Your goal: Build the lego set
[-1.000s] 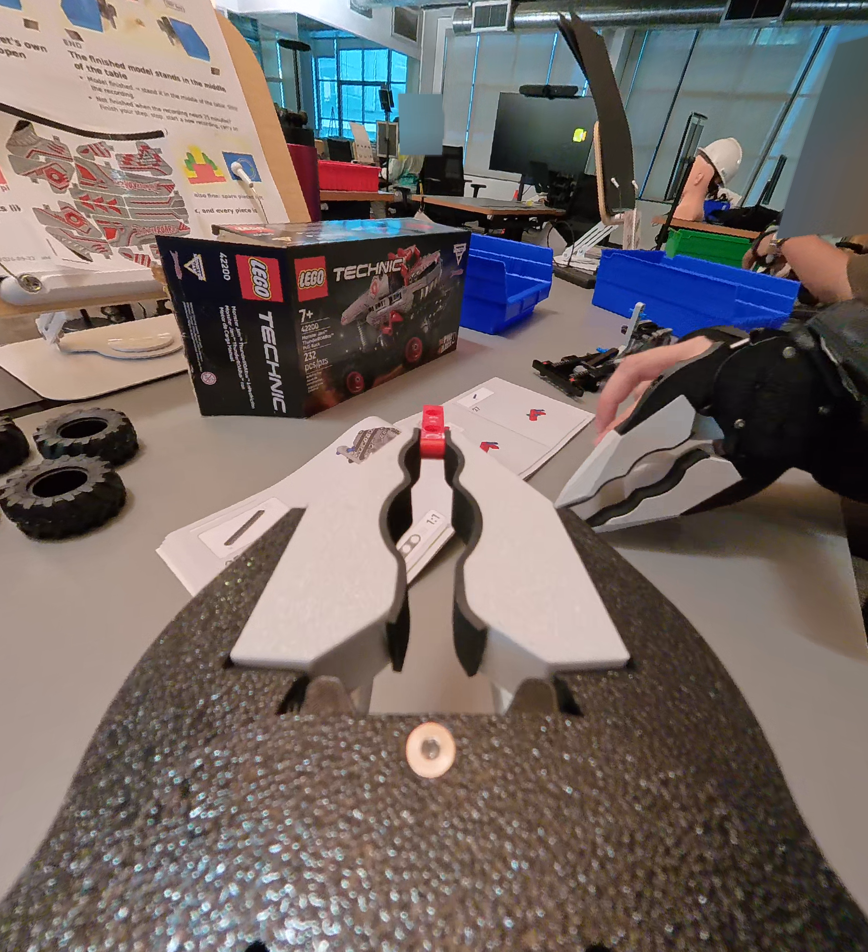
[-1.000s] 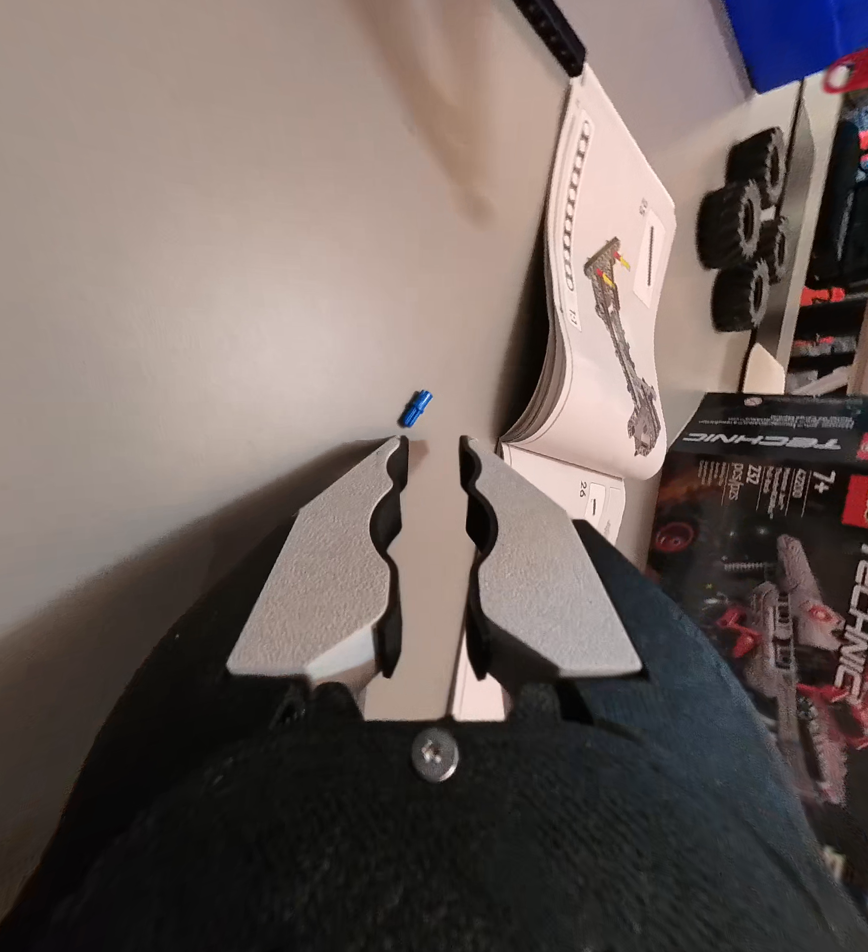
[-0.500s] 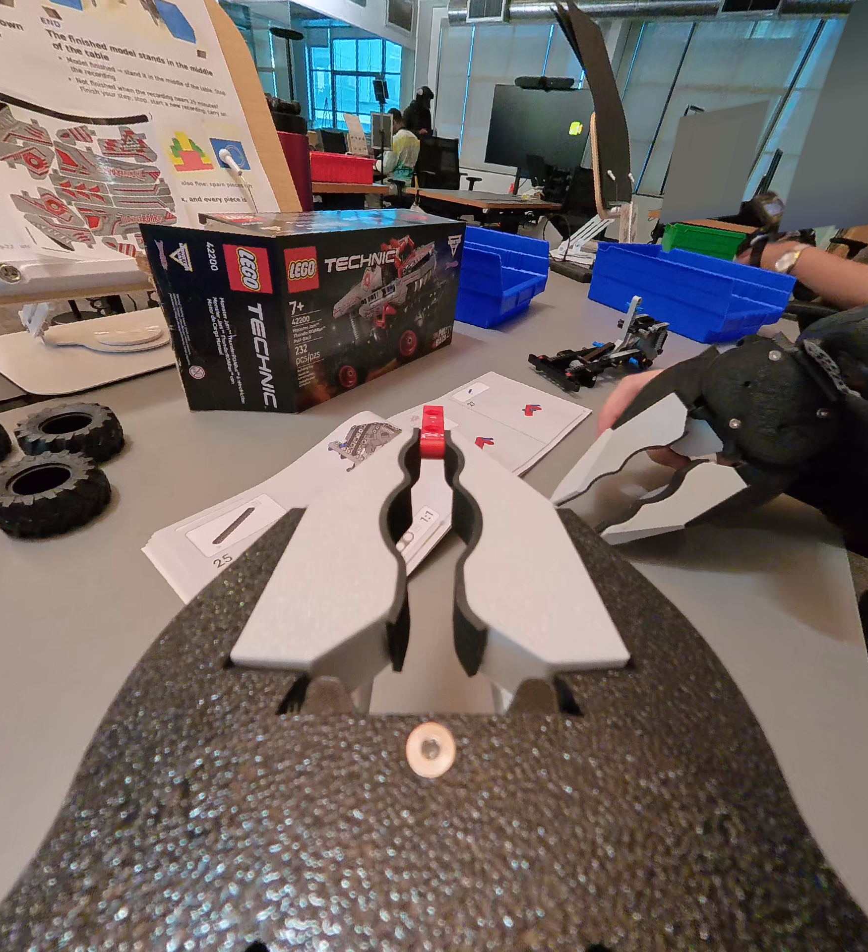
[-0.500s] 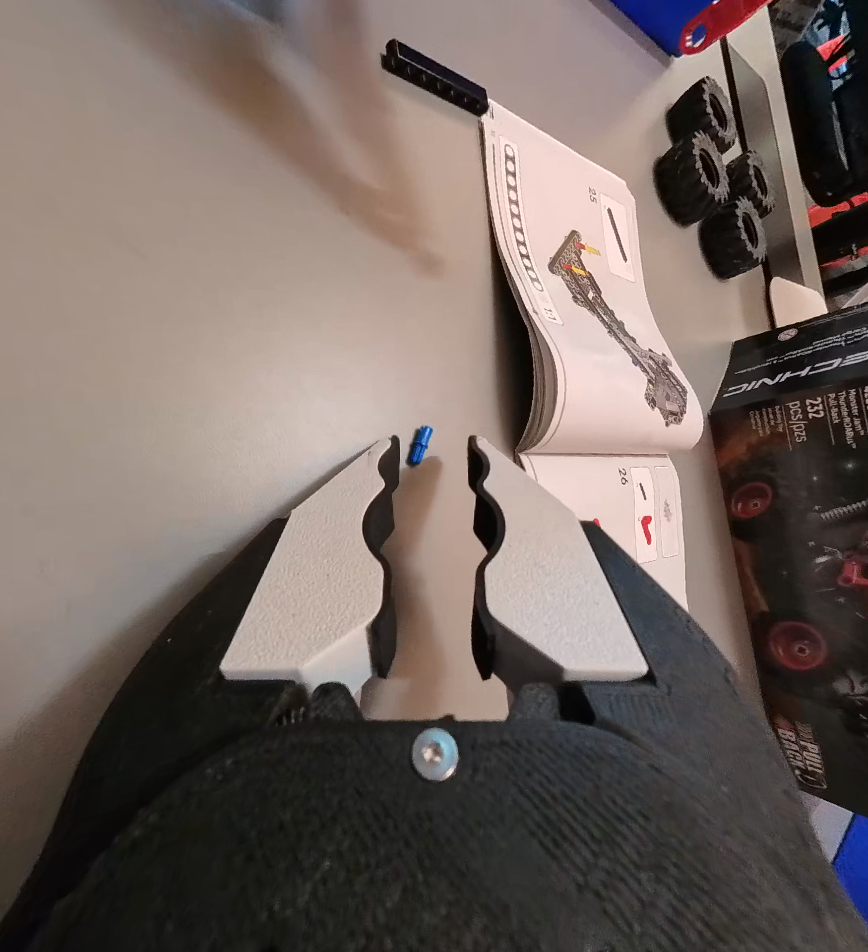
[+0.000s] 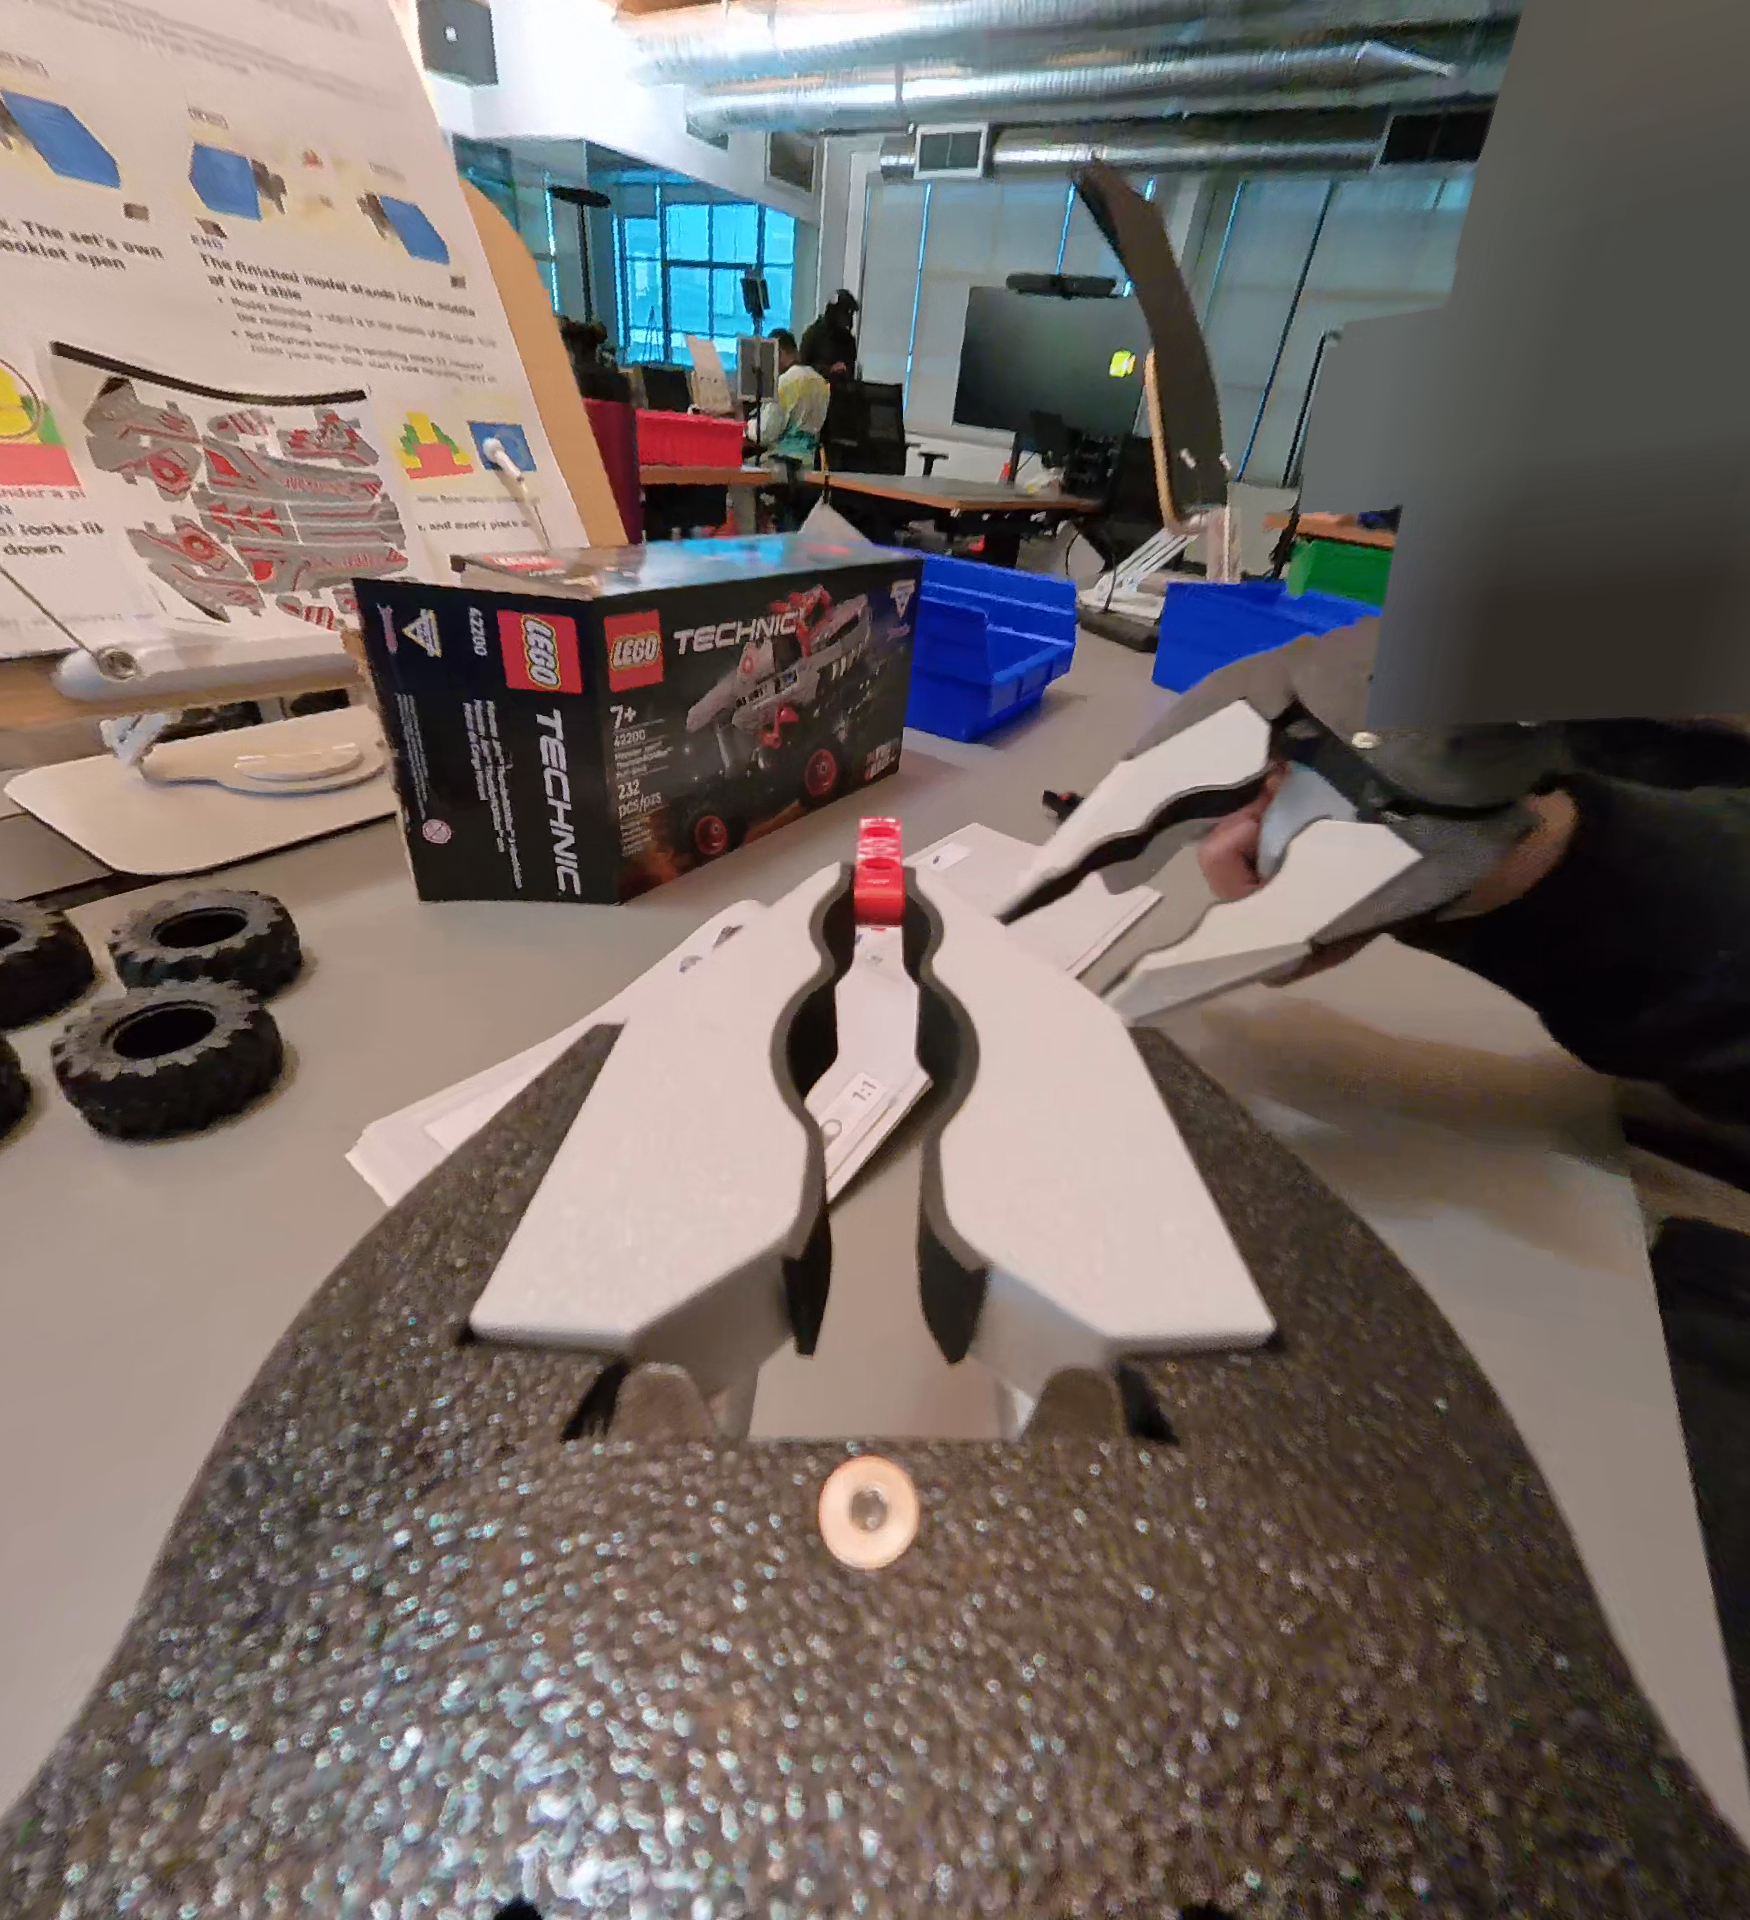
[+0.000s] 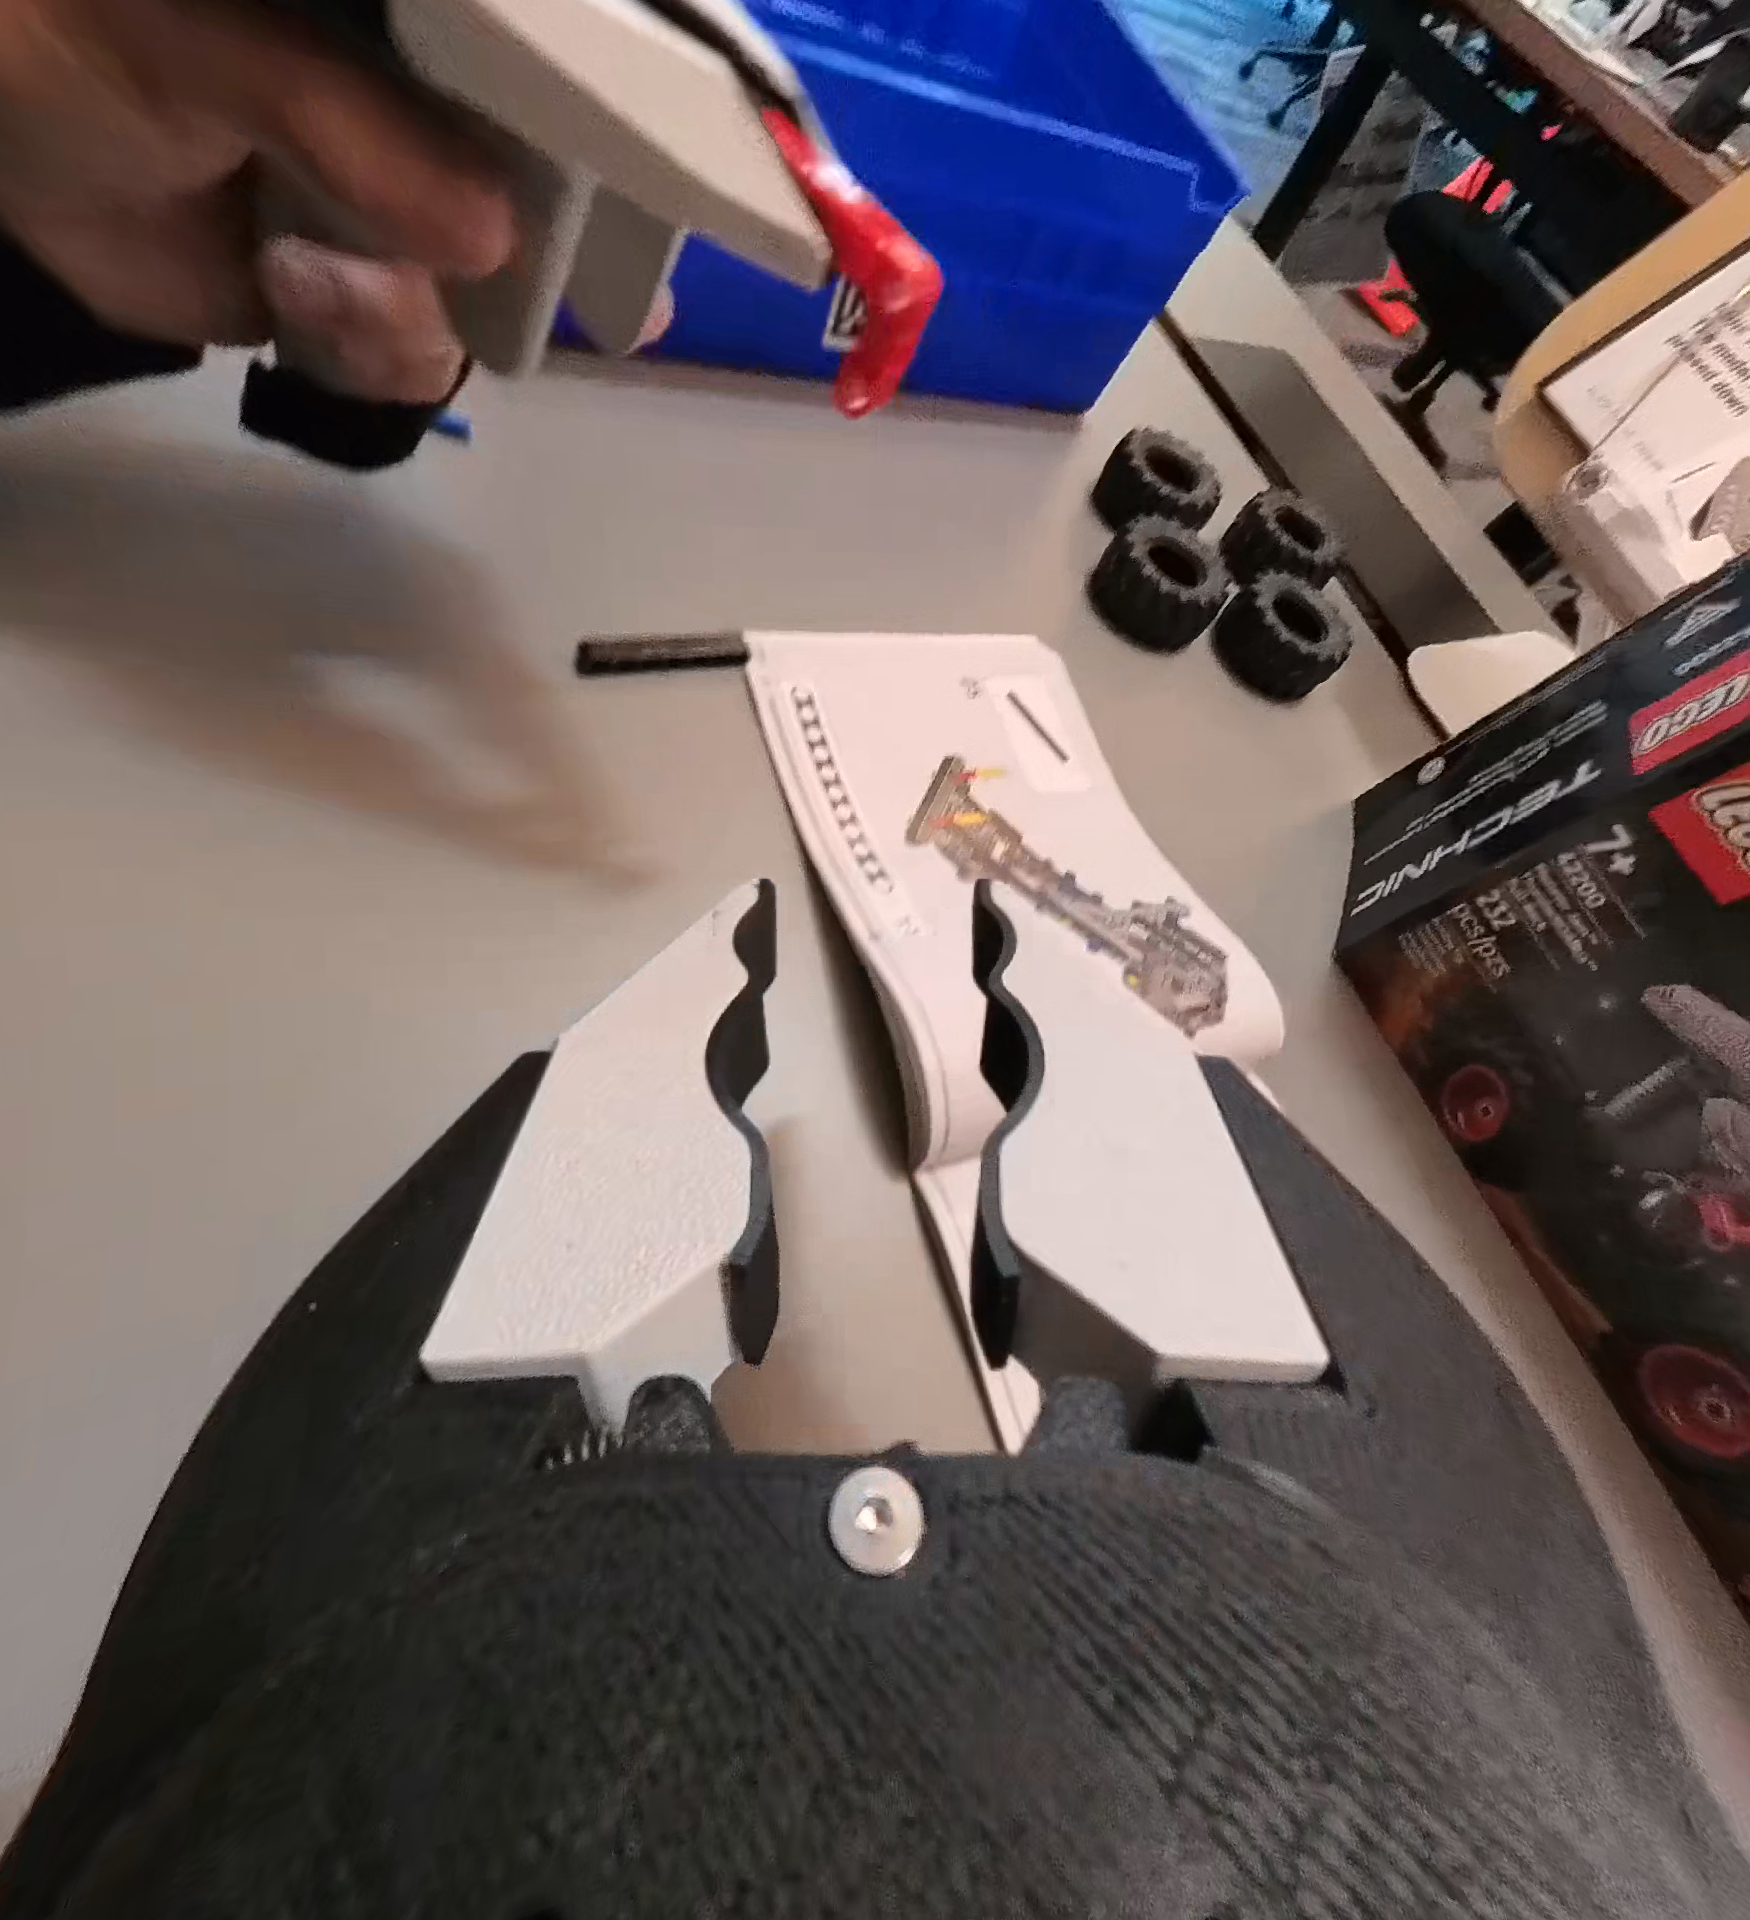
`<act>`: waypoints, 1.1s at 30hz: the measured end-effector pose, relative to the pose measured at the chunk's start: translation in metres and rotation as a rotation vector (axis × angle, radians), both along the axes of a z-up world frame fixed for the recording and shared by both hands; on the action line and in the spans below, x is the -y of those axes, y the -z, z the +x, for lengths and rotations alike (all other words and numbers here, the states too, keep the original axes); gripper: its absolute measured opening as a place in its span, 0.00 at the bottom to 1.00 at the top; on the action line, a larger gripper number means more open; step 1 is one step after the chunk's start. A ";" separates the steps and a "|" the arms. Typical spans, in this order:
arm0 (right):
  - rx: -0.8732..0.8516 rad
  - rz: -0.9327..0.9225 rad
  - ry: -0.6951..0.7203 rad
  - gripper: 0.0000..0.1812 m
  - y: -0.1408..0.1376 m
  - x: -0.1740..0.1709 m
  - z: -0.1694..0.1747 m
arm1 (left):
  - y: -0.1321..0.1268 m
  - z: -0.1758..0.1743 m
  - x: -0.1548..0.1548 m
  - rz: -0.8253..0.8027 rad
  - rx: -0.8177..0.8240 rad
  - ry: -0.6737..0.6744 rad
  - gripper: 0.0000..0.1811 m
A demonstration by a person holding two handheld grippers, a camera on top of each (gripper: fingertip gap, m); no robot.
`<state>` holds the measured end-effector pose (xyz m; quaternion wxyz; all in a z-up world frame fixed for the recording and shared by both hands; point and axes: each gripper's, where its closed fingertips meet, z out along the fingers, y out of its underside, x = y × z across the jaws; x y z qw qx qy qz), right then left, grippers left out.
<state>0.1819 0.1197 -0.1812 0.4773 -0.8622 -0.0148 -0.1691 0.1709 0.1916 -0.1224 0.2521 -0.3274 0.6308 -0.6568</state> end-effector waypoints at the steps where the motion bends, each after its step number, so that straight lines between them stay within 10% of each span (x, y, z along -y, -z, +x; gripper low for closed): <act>1: -0.012 0.019 0.009 0.20 -0.006 -0.006 0.004 | -0.001 -0.001 -0.005 -0.001 0.001 0.000 0.03; 16: 0.115 -0.211 -0.222 0.24 -0.082 -0.184 0.074 | 0.009 -0.034 -0.001 -0.041 0.129 0.327 0.03; 28: -0.328 -0.539 0.277 0.22 0.034 0.021 0.008 | 0.010 -0.030 -0.014 -0.058 0.111 0.282 0.02; 33: -0.406 -0.497 0.362 0.21 0.053 0.046 -0.012 | 0.007 -0.033 -0.014 -0.084 0.118 0.295 0.02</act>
